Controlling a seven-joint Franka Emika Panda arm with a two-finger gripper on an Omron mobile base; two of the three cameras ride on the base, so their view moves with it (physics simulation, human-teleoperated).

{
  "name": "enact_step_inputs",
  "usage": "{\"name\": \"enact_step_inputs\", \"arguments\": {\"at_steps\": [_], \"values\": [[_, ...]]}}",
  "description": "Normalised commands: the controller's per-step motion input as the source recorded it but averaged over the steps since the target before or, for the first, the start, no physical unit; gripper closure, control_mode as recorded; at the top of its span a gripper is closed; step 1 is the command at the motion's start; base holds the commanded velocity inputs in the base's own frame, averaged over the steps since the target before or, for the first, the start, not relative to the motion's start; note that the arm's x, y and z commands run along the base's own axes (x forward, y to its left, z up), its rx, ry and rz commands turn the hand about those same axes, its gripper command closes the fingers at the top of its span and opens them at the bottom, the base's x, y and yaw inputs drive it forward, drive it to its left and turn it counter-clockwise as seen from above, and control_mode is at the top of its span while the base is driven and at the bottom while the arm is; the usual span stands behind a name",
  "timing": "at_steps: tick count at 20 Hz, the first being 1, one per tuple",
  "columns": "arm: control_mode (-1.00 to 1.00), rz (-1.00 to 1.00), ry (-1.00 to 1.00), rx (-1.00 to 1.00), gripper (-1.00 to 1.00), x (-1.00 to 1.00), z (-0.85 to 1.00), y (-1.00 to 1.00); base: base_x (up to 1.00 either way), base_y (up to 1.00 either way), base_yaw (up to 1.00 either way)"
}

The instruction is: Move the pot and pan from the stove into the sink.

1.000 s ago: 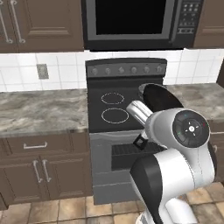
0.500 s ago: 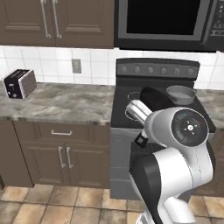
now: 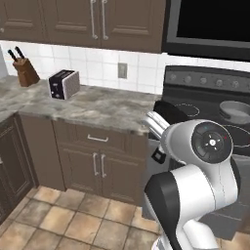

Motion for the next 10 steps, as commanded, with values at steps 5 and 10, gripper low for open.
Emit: {"name": "enact_step_inputs", "arguments": {"at_steps": [5, 10], "values": [[1.0, 0.0, 0.0, 0.0, 1.0, 0.0, 0.0, 0.0, -0.14, -0.18, 0.4], [1.0, 0.0, 0.0, 0.0, 1.0, 0.0, 0.0, 0.0, -0.15, -0.16, 0.41]]}}
